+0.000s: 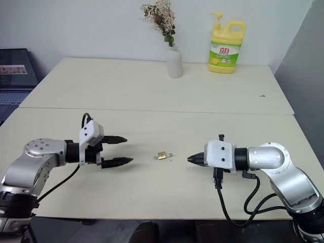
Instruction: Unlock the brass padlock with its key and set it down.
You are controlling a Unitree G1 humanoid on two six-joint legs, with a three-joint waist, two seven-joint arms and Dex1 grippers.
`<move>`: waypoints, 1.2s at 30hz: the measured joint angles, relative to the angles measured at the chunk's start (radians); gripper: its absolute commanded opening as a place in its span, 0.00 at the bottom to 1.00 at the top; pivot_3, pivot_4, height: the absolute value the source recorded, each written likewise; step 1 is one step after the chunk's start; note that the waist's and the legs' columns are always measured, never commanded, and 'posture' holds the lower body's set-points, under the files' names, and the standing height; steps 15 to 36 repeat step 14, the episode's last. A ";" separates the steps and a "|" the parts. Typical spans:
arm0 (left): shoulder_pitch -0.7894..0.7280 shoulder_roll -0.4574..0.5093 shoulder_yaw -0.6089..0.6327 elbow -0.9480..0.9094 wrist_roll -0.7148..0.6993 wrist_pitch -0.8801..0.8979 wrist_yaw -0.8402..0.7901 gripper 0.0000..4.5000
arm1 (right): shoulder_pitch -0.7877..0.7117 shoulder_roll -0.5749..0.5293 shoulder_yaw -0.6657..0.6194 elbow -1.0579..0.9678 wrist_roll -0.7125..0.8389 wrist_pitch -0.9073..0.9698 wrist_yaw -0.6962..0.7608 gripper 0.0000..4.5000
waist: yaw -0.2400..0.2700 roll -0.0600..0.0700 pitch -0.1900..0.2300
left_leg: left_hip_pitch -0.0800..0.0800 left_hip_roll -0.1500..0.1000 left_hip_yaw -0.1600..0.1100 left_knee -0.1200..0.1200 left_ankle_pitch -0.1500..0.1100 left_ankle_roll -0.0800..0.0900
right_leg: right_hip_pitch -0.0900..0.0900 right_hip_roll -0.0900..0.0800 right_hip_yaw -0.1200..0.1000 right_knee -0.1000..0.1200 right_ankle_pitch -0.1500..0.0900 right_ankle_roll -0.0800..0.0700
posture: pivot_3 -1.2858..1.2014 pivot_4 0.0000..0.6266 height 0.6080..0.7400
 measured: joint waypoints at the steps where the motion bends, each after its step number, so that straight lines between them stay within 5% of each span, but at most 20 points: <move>1: 0.012 0.012 0.005 -0.011 0.004 -0.015 -0.004 1.00 | 0.002 -0.001 0.000 0.008 -0.005 -0.005 0.000 0.35 | 0.000 0.000 0.000 | 0.000 0.000 0.000 0.000 0.000 0.000 | 0.000 0.000 0.000 0.000 0.000 0.000 | 0.52 0.24 1.00; 2: 0.025 0.019 0.016 -0.022 0.005 -0.031 -0.007 1.00 | 0.004 -0.005 0.000 0.015 -0.011 -0.012 0.003 0.43 | 0.000 0.000 0.000 | 0.000 0.000 0.000 0.000 0.000 0.000 | 0.000 0.000 0.000 0.000 0.000 0.000 | 0.52 0.24 1.00; 36: 0.099 0.029 0.092 -0.132 -0.047 0.060 0.078 1.00 | 0.001 -0.017 0.007 0.091 -0.029 -0.072 0.046 0.43 | -0.001 0.000 0.000 | 0.000 0.001 0.001 0.000 0.000 0.000 | -0.001 0.000 0.001 0.000 0.000 0.000 | 0.52 0.24 1.00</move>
